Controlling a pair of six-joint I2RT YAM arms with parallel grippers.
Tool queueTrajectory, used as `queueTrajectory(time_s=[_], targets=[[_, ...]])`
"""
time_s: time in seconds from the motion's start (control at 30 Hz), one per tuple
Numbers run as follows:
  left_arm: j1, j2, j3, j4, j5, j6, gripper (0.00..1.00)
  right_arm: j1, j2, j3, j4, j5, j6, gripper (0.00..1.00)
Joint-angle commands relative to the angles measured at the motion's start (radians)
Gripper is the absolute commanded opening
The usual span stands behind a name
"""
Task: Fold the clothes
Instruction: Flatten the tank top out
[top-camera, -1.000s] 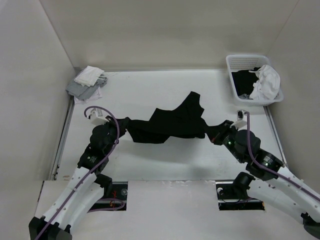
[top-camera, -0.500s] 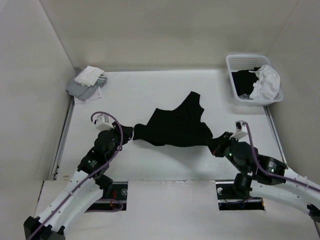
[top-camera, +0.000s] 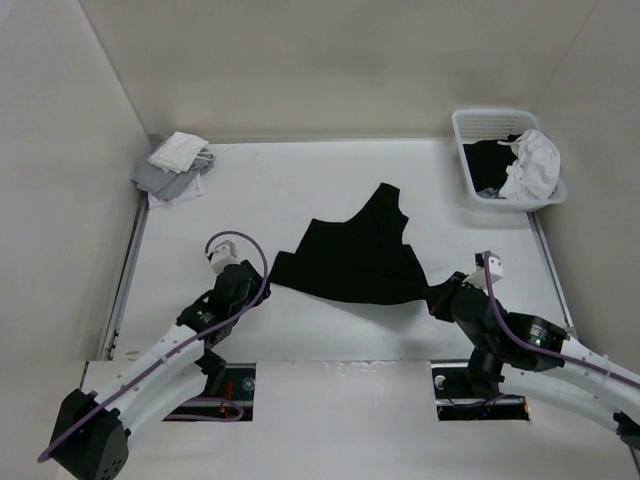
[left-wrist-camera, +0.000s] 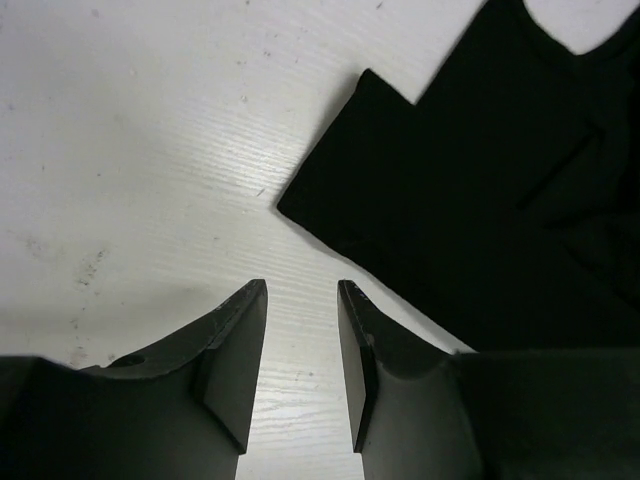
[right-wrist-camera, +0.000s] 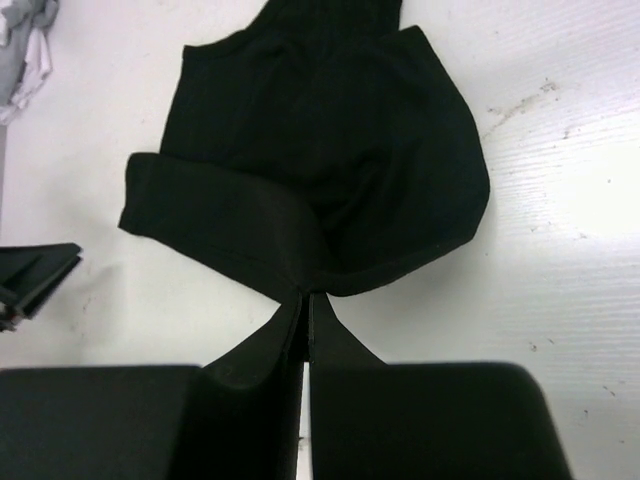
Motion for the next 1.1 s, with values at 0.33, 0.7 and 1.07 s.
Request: queueTrajectory(time_s=[0.33,0.7,1.07], targets=[[0.020,0.388,0.050,0.345,-0.008,0.084,0.32,-0.060,0.018,-0.036,0.183,-0.084,-0.074,0.04],[0.020,0.501,0.049,0.419,-0.018,0.104,0.26,-0.060,0.029,-0.033,0.206,-0.084,-0.081,0.04],[0.035,0.429,0.060,0.471,-0.039,0.132,0.01,-0.062,0.053,-0.029,0.272,-0.109,-0.120,0.03]])
